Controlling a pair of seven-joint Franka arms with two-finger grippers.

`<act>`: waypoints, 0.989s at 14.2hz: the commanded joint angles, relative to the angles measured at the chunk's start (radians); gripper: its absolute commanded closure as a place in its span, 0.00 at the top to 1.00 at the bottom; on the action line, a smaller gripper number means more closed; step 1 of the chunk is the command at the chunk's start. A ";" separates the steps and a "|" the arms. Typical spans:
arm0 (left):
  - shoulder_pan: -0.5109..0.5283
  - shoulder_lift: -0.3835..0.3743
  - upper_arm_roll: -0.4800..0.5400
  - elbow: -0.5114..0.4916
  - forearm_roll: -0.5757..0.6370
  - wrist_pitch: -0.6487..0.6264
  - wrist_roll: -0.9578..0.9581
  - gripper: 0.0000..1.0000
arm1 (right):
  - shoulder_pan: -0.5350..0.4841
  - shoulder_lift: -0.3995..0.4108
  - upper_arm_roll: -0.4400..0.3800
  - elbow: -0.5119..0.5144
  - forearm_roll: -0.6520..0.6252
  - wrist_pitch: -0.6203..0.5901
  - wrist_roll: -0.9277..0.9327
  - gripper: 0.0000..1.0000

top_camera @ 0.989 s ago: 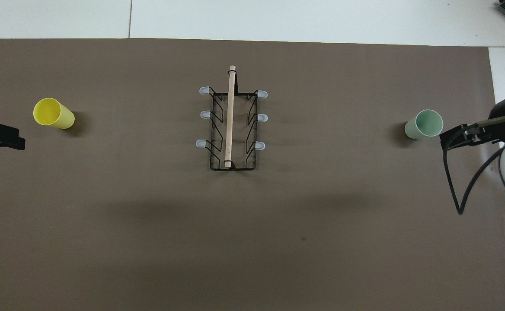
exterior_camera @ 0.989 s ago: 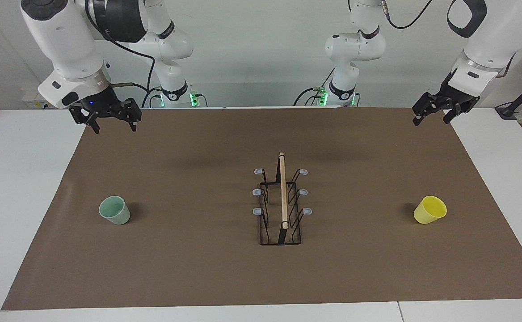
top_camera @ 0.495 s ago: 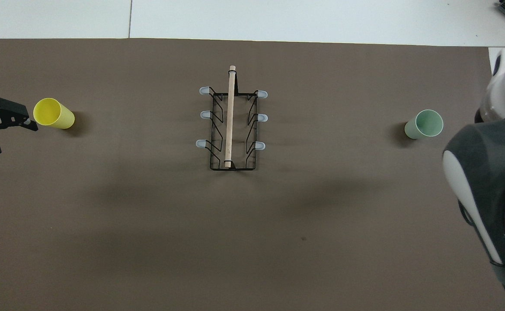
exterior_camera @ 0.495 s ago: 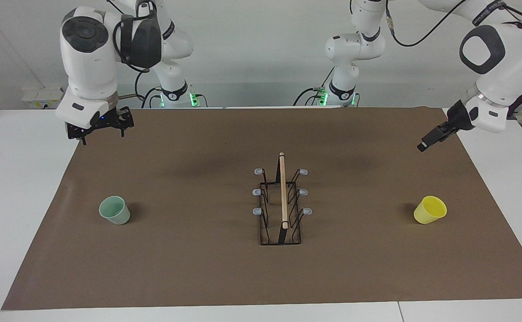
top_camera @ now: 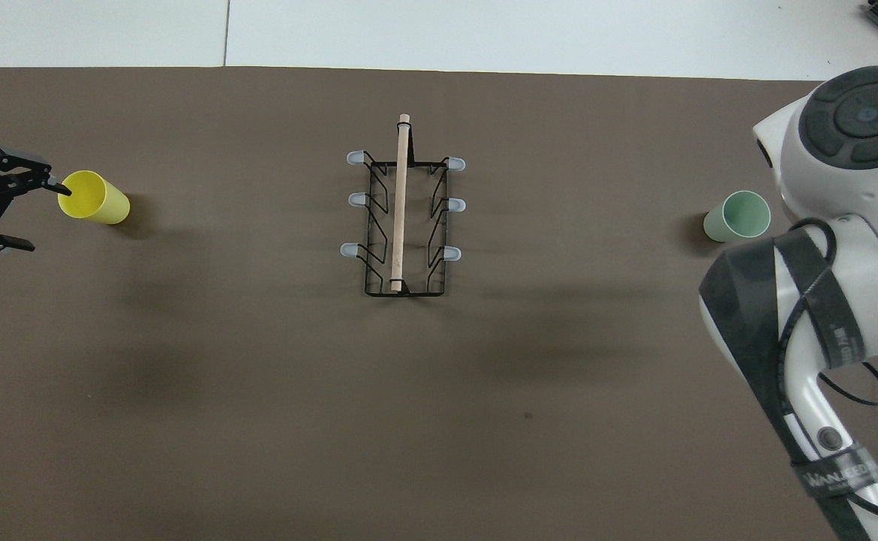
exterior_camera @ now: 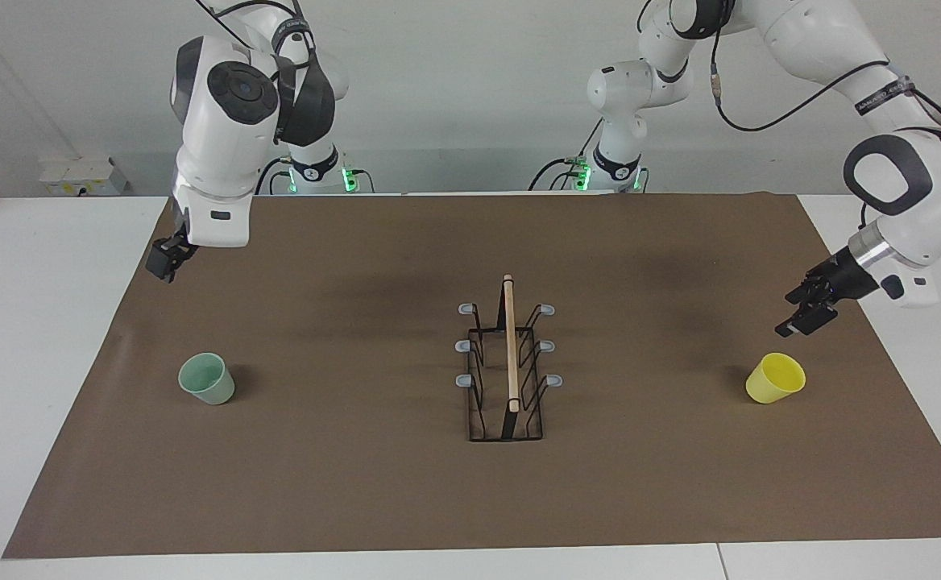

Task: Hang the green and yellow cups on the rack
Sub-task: 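Reach the left gripper to the yellow cup while the right gripper reaches the green cup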

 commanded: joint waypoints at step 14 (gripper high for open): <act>0.162 0.272 -0.020 0.114 -0.354 0.133 -0.442 1.00 | 0.096 0.257 -0.001 -0.215 -0.441 0.320 0.057 1.00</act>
